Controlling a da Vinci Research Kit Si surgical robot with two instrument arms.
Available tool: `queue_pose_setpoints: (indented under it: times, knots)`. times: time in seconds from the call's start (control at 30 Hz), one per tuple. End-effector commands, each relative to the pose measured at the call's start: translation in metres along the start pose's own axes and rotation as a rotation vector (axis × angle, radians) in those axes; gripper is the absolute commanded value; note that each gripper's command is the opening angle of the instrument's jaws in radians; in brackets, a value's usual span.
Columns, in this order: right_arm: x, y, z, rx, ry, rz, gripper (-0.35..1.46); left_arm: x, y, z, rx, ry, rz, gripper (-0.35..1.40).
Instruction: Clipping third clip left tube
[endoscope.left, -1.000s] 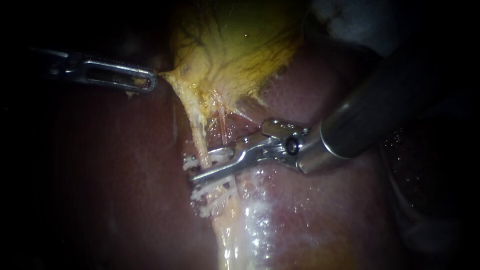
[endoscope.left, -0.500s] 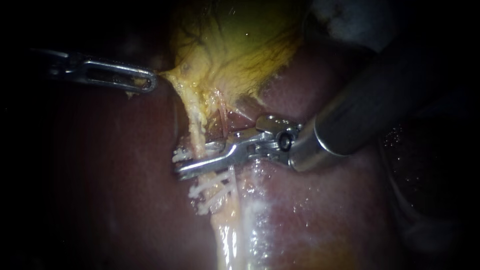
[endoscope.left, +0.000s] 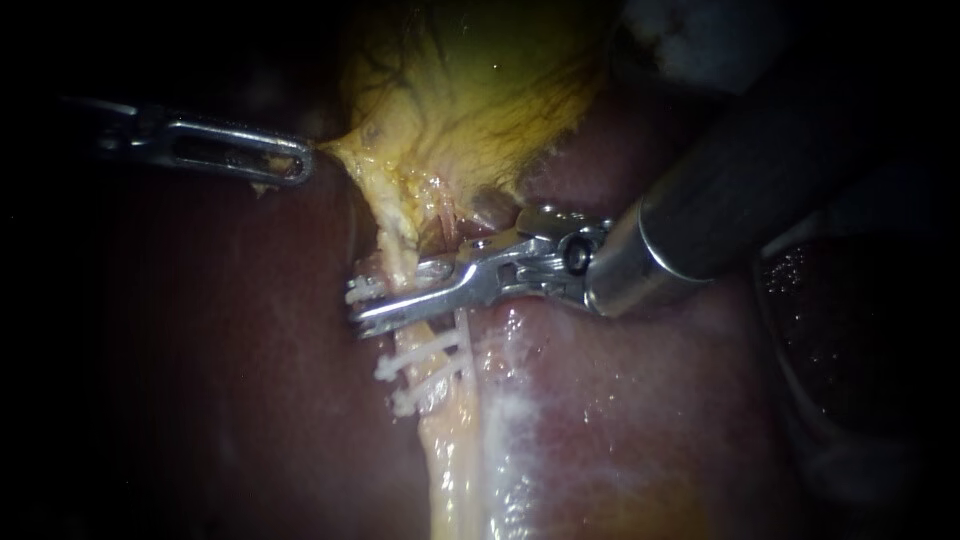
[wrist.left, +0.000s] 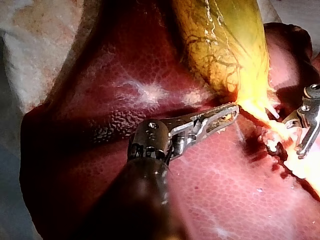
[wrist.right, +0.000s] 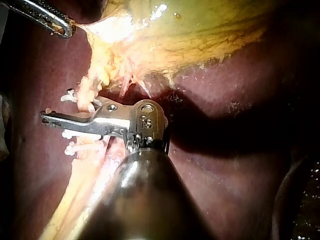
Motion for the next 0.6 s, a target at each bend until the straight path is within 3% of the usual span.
queue_pose_setpoints:
  times: [0.03,0.4,0.5,0.57,0.6]
  knots:
    - [-0.0001,-0.0001,0.0001,0.002,-0.002,0.0,0.41,0.0,0.0,0.0,0.0,0.0,0.0,-0.35]
    - [-0.0002,-0.0002,0.0003,0.018,-0.023,-0.003,0.02,0.0,0.0,0.0,0.0,0.0,0.0,-0.35]
    - [-0.0002,-0.0002,0.0003,0.018,-0.023,-0.003,-0.13,0.0,0.0,0.0,0.0,0.0,0.0,-0.35]
    - [-0.0002,-0.0001,0.0003,0.017,-0.021,-0.003,-0.35,0.0,0.0,0.0,0.0,0.0,0.0,-0.35]
    - [-0.0003,-0.0001,0.0003,0.017,-0.021,-0.003,-0.35,0.0,0.0,0.0,0.0,0.0,0.0,-0.35]
